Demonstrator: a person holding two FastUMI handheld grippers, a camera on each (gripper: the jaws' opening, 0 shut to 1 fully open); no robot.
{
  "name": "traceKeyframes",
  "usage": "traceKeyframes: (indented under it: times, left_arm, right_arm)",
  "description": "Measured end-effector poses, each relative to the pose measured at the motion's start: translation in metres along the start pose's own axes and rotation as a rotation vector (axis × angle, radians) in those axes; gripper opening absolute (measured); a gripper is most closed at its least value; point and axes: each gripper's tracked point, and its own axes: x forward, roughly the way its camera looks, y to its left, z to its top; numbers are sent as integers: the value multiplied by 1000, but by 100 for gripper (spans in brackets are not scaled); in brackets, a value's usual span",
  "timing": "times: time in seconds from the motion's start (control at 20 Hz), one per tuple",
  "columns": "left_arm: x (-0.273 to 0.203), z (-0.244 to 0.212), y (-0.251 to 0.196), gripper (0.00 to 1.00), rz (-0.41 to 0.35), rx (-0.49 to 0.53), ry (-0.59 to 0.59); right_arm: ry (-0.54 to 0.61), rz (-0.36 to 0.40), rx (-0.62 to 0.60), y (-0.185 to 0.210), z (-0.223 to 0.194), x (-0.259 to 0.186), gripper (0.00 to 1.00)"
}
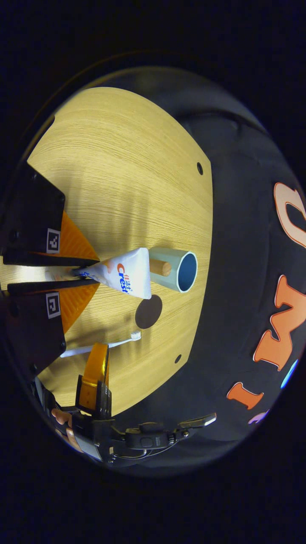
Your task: Put the toothbrush and toothpaste on the desktop into the cup, then pick up the cup and place it on the coaster on the desktop.
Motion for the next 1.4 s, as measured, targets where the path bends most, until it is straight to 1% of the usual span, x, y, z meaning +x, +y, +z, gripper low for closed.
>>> traceKeyframes:
  times: [0.2, 0.25, 0.4, 0.5, 0.55, 0.7, 0.85, 1.05, 1.2, 1.4]
  left_arm:
    - [6, 5, 2, 19, -11, 10, -46]
    - [8, 7, 2, 21, -14, 15, -60]
    - [14, 17, -1, 19, -27, 26, -114]
    - [18, 25, 0, 21, -20, 38, -152]
    - [19, 29, 0, 19, -14, 41, -168]
    - [10, 34, 1, 19, -10, 47, -219]
    - [6, 47, 2, 19, -5, 61, -273]
    - [-4, 78, -6, 19, -11, 70, -362]
    - [-17, 103, -10, 19, -15, 80, -426]
    - [-19, 140, -20, 19, -51, 93, -517]
  right_arm:
    - [-93, 22, -19, 3, 8, -15, 4]
    - [-113, 25, -26, 4, 10, -17, 4]
    - [-170, 34, -54, 7, 14, -27, 4]
    - [-207, 38, -79, 11, 18, -33, 4]
    - [-232, 45, -83, 11, 22, -35, 4]
    - [-311, 63, -70, 11, 35, -42, 4]
    - [-365, 91, -69, 11, 50, -46, 4]
    - [-425, 110, -65, 11, 66, -53, 4]
    - [-472, 108, -82, 10, 79, -59, 4]
    - [-542, 106, -104, 8, 96, -66, 4]
